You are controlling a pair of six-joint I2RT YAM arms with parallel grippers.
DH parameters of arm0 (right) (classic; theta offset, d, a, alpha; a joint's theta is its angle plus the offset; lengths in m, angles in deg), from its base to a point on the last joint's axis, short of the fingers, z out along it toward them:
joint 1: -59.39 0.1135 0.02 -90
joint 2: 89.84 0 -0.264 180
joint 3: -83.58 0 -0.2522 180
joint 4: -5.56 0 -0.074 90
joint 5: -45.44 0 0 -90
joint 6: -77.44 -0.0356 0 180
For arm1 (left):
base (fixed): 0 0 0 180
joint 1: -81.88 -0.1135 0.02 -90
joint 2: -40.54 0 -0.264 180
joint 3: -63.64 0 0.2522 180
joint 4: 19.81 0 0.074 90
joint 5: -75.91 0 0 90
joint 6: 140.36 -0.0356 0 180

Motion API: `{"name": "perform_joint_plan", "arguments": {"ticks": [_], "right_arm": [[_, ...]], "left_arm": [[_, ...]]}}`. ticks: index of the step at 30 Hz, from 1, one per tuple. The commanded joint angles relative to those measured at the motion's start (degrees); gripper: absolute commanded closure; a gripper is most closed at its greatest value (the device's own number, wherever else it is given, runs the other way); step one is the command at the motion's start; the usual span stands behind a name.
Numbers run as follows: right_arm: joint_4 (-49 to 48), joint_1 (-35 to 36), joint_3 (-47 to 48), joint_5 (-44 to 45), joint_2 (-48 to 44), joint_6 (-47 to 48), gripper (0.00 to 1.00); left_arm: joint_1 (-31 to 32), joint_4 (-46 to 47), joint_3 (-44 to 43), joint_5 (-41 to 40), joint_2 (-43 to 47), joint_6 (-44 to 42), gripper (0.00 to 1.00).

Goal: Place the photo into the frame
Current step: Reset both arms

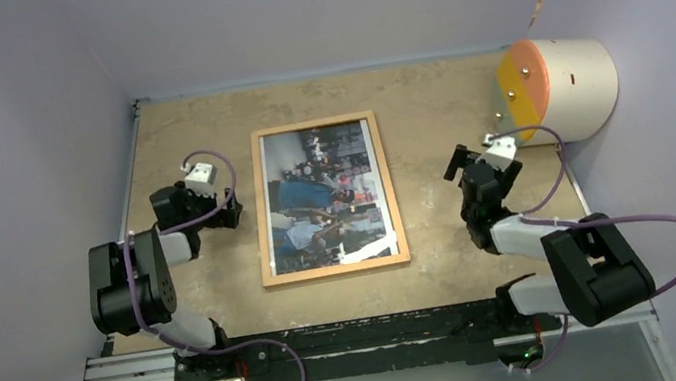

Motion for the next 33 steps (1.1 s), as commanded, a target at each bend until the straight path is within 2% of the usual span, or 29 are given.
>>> {"name": "perform_joint_plan", "arguments": {"ticks": [1,5,9,11,12,14,16,20,24,26,27,28,29,31,33], "right_arm": [[-23.0,-0.8,-6.3,4.5,3.0,6.1,0.01],[-26.0,-1.3,-5.8,2.9,4.9,10.4,0.01],[-37.0,-1.6,-8.1,5.9,10.4,11.5,0.01],[-45.9,-1.6,-9.7,6.6,13.3,14.9,0.01],[-47.0,-1.6,-9.7,5.0,13.4,15.8,0.01],[-41.9,-1.6,-9.0,1.5,12.7,14.9,0.01],[-40.8,-1.6,-7.8,0.1,13.2,15.4,0.01],[-36.2,-2.0,-4.9,-3.5,14.1,16.2,0.01],[-34.9,-3.1,-4.4,-6.1,14.2,15.8,0.01],[-35.5,-4.1,-5.7,-11.0,14.0,15.4,0.01],[-38.9,-4.9,-7.5,-14.8,15.8,16.3,0.01],[-47.9,-4.9,-9.0,-13.6,18.6,19.7,0.01],[-48.0,-4.5,-9.5,-13.7,18.0,20.1,0.01],[-37.1,-4.9,-7.0,-18.0,15.5,17.2,0.01],[-36.4,-6.3,-4.8,-18.0,17.3,16.7,0.01]], "left_arm": [[0.1,21.8,5.2,-1.3,2.1,4.1,0.0],[1.2,24.2,7.0,-2.1,3.6,3.9,0.0],[3.0,30.1,9.6,-2.8,4.0,6.2,0.0],[4.6,30.2,9.5,-5.3,3.9,6.0,0.0],[5.2,30.0,9.6,-6.4,3.9,5.6,0.0],[6.3,30.8,10.3,-7.9,4.4,5.4,0.0],[7.5,41.5,14.4,-8.7,3.1,5.3,0.0],[10.0,48.8,16.5,-14.2,-2.1,4.6,0.0],[10.4,48.3,16.7,-18.7,-1.6,5.4,0.0],[10.4,47.5,16.4,-20.2,-1.6,6.0,0.0],[10.4,46.2,16.1,-21.1,-1.3,6.0,0.0],[10.4,46.7,16.3,-22.5,-1.4,6.5,0.0],[10.4,48.1,16.8,-24.1,-1.7,7.3,0.0],[10.4,49.3,17.8,-25.6,-1.3,7.9,0.0],[10.4,49.5,18.0,-26.3,-1.2,8.0,0.0]]}}
